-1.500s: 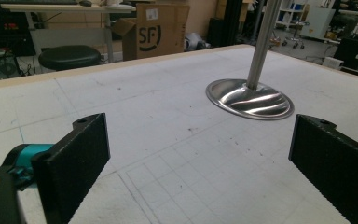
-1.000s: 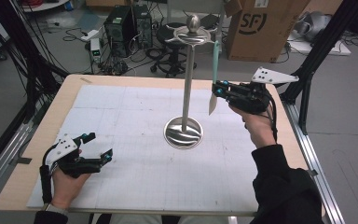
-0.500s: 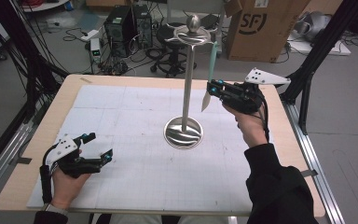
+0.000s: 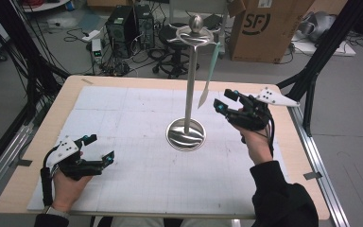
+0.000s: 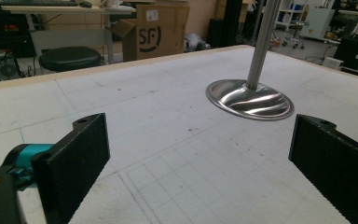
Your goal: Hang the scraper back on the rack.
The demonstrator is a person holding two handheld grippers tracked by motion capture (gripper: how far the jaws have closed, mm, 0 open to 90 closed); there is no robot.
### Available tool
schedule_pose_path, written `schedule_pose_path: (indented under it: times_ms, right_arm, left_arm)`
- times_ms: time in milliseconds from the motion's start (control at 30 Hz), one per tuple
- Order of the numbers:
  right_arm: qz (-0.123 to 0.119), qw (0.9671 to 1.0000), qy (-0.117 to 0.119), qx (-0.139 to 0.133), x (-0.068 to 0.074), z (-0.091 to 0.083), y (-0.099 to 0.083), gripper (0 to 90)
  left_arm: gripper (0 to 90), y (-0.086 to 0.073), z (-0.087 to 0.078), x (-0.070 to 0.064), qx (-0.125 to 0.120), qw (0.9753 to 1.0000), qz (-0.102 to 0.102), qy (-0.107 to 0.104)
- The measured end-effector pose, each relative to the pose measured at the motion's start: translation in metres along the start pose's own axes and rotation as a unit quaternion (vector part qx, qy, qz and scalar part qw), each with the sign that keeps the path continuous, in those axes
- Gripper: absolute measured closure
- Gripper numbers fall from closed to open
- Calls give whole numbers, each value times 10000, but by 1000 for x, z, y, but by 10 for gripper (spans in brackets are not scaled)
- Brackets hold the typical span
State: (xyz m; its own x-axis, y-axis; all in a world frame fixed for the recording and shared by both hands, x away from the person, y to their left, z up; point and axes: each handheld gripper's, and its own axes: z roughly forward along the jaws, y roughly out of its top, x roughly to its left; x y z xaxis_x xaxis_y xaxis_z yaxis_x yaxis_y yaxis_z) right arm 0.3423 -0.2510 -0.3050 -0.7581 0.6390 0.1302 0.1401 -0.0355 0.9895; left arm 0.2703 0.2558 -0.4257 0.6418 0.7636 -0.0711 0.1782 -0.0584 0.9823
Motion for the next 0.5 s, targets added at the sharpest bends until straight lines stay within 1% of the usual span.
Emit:
schedule_pose_path:
  times_ms: [67, 167, 233, 267, 300, 333, 367, 467, 500]
  right_arm:
    - [63, 9999, 63, 132, -1, -5, -13, 242]
    - [88, 9995, -18, 310, -1, -14, -33, 151]
    - [116, 9990, -139, 415, -2, -20, -45, 100]
    - [111, 9985, -207, 486, -2, -22, -50, 88]
    - [59, 9978, -347, 558, -1, -25, -55, 74]
    - [39, 9975, -410, 572, 0, -27, -57, 29]
    - [-15, 9973, -476, 566, 1, -30, -62, 13]
    - [-181, 9954, -726, 597, 5, -36, -71, 12]
    - [-220, 9954, -729, 576, 7, -38, -75, 12]
  left_arm:
    - [57, 0, 0, 0, 4, 10000, -9, 2]
    - [57, 0, 1, 0, 28, 10000, 11, 4]
    - [57, 0, 1, 0, 27, 10000, -2, 9]
    - [57, 0, 1, 0, 23, 10000, -5, 8]
    - [57, 0, 1, 0, 21, 10000, -4, 8]
    - [57, 0, 1, 0, 20, 10000, -12, 12]
    - [57, 0, 1, 0, 22, 10000, -7, 4]
    - [57, 0, 1, 0, 29, 10000, -7, 6]
    - [57, 0, 1, 0, 28, 10000, -3, 7]
